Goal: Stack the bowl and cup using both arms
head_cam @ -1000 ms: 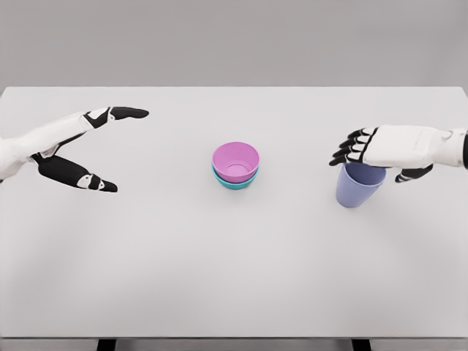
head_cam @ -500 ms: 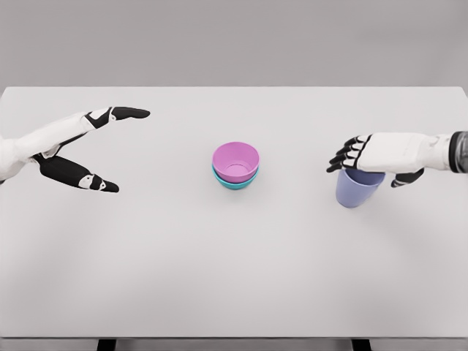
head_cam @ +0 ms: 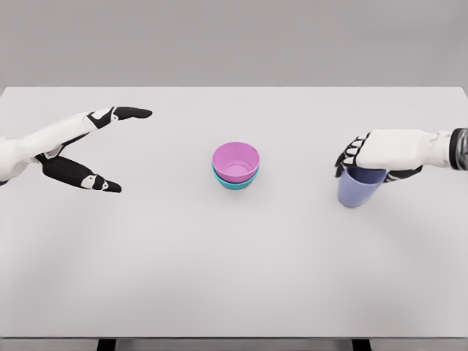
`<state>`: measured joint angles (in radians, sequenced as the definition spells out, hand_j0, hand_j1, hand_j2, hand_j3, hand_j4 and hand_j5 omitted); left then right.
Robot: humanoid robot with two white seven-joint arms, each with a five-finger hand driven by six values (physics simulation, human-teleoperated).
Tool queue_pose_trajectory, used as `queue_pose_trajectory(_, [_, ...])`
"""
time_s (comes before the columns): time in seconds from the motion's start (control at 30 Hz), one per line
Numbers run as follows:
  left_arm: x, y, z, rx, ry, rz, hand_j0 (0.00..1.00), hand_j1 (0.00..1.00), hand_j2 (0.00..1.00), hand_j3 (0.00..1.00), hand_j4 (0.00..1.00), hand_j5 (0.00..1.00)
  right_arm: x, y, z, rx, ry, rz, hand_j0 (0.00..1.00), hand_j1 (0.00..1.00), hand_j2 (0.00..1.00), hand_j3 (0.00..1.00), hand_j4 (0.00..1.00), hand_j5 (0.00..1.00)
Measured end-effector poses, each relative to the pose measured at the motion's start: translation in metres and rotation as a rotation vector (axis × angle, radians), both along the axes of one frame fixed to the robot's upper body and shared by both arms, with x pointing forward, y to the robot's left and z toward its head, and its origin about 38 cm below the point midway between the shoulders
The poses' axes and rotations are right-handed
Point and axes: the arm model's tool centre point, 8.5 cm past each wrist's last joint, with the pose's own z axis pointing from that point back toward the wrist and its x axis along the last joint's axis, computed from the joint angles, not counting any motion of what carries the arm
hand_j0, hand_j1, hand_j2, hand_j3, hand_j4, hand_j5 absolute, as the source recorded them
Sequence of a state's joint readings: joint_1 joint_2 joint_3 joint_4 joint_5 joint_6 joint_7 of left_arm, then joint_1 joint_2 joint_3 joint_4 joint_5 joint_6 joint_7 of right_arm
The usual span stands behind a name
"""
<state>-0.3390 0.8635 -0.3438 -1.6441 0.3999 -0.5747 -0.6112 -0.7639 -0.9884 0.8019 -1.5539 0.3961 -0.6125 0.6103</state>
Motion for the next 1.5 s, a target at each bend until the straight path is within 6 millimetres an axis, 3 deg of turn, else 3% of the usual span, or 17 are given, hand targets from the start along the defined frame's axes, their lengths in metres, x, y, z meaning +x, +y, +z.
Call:
queue_pose_trajectory(0.33, [0.0, 0.0, 0.0, -0.001, 0.0, 0.0, 1.0, 1.0, 1.0, 1.0, 1.0, 1.0, 0.013, 0.017, 0.028, 0.05, -0.076, 0.023, 0.51, 0.51, 0.51, 0.51, 0.51, 0.51])
queue_pose_trajectory(0.47, [0.0, 0.0, 0.0, -0.001, 0.0, 0.0, 1.0, 1.0, 1.0, 1.0, 1.0, 1.0, 0.019, 0.033, 0.036, 0.084, -0.101, 0.051, 0.45, 0.45, 0.45, 0.45, 0.45, 0.45])
queue_pose_trajectory(1.03, [0.001, -0.003, -0.002, -0.005, -0.001, -0.001, 1.0, 1.0, 1.0, 1.0, 1.0, 1.0, 0.032, 0.111, 0.069, 0.211, -0.183, 0.198, 0.48, 0.48, 0.48, 0.48, 0.48, 0.48])
queue_pose_trajectory(1.33, [0.001, -0.004, -0.002, -0.004, -0.001, -0.003, 1.0, 1.0, 1.0, 1.0, 1.0, 1.0, 0.034, 0.16, 0.077, 0.281, -0.196, 0.281, 0.48, 0.48, 0.48, 0.48, 0.48, 0.48])
queue_pose_trajectory(1.5, [0.001, -0.004, -0.002, -0.002, -0.003, -0.002, 1.0, 1.0, 1.0, 1.0, 1.0, 1.0, 0.049, 0.17, 0.071, 0.305, -0.168, 0.257, 0.47, 0.47, 0.47, 0.47, 0.47, 0.47])
